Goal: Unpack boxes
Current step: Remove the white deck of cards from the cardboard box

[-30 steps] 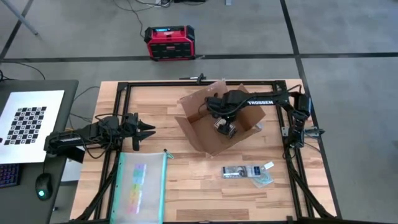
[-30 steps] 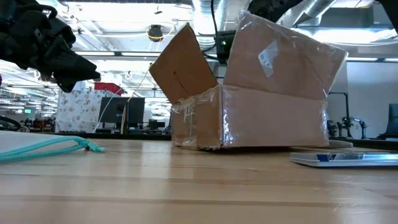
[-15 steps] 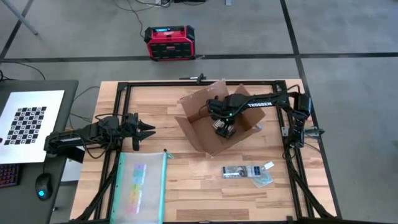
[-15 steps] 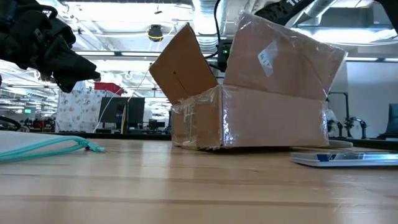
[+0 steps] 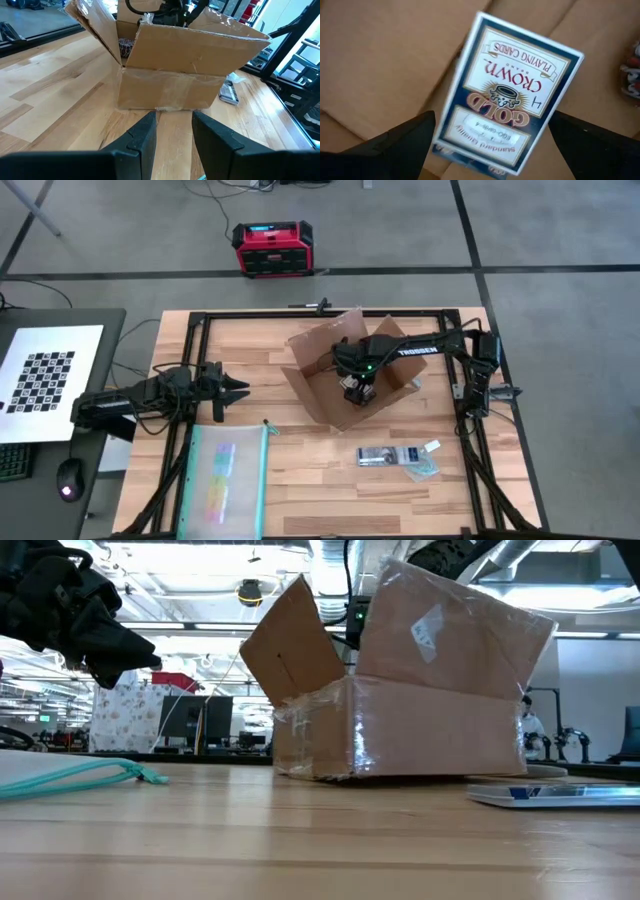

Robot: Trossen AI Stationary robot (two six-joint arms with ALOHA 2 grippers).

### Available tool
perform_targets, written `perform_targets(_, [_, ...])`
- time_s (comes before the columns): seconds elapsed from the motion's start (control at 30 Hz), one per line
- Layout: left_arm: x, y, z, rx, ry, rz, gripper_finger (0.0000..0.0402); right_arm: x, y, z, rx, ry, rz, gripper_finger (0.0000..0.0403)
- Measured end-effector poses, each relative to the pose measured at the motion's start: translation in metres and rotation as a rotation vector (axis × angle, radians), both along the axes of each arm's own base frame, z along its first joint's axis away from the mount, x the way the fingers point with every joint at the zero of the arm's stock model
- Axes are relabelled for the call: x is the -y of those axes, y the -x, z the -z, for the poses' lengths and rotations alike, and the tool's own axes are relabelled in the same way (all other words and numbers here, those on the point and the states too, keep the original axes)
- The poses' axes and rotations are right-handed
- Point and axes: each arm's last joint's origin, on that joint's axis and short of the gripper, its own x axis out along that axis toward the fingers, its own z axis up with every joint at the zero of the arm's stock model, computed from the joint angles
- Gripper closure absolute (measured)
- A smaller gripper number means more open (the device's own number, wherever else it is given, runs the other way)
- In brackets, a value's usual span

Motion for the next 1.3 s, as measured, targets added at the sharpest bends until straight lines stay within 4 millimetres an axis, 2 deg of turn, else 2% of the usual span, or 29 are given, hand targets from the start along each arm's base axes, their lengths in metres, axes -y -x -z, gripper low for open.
perform_targets(0.23, [0.000, 0.000, 0.000, -0.001, 0.000, -0.001, 0.0293, -0.002, 0.006, 0.018, 0.005, -0.001, 0.070, 0.0024])
perform_targets(0.43, [0.000, 0.000, 0.000, -0.001, 0.000, -0.002, 0.0293, -0.002, 0.009, 0.024, 0.016, 0.006, 0.092, 0.0029])
perform_targets(0.5, [0.000, 0.000, 0.000, -0.001, 0.000, -0.002, 0.0293, -0.002, 0.009, 0.024, 0.017, 0.005, 0.097, 0.0046])
perform_targets(0.63, [0.000, 0.000, 0.000, -0.001, 0.000, -0.002, 0.0293, -0.002, 0.009, 0.024, 0.016, 0.008, 0.097, 0.0115])
perform_targets(0.83, [0.000, 0.000, 0.000, 0.001, 0.009, -0.004, 0.0293, -0.001, 0.007, 0.017, -0.013, 0.014, 0.058, 0.0116])
perform_targets(0.9, [0.000, 0.000, 0.000, 0.004, 0.030, -0.008, 0.0293, -0.001, 0.003, 0.007, -0.026, 0.017, 0.015, 0.0116])
perform_targets(1.0, [0.000, 0.000, 0.000, 0.005, 0.037, -0.010, 0.0293, 0.002, -0.004, -0.021, 0.032, 0.046, -0.019, 0.0128])
perform_targets(1.03, [0.000, 0.000, 0.000, 0.006, 0.038, -0.010, 0.0293, 0.002, -0.005, -0.034, 0.060, 0.069, -0.023, 0.0153])
perform_targets(1.1, [0.000, 0.000, 0.000, 0.006, 0.039, -0.010, 0.0293, 0.002, -0.002, -0.059, 0.104, 0.094, -0.040, 0.0272])
perform_targets(1.13, [0.000, 0.000, 0.000, 0.006, 0.040, -0.010, 0.0293, 0.000, 0.000, -0.071, 0.129, 0.111, -0.041, 0.0303])
perform_targets(1.3, [0.000, 0.000, 0.000, 0.008, 0.055, -0.013, 0.0293, -0.018, 0.031, -0.130, 0.244, 0.134, -0.061, 0.0370])
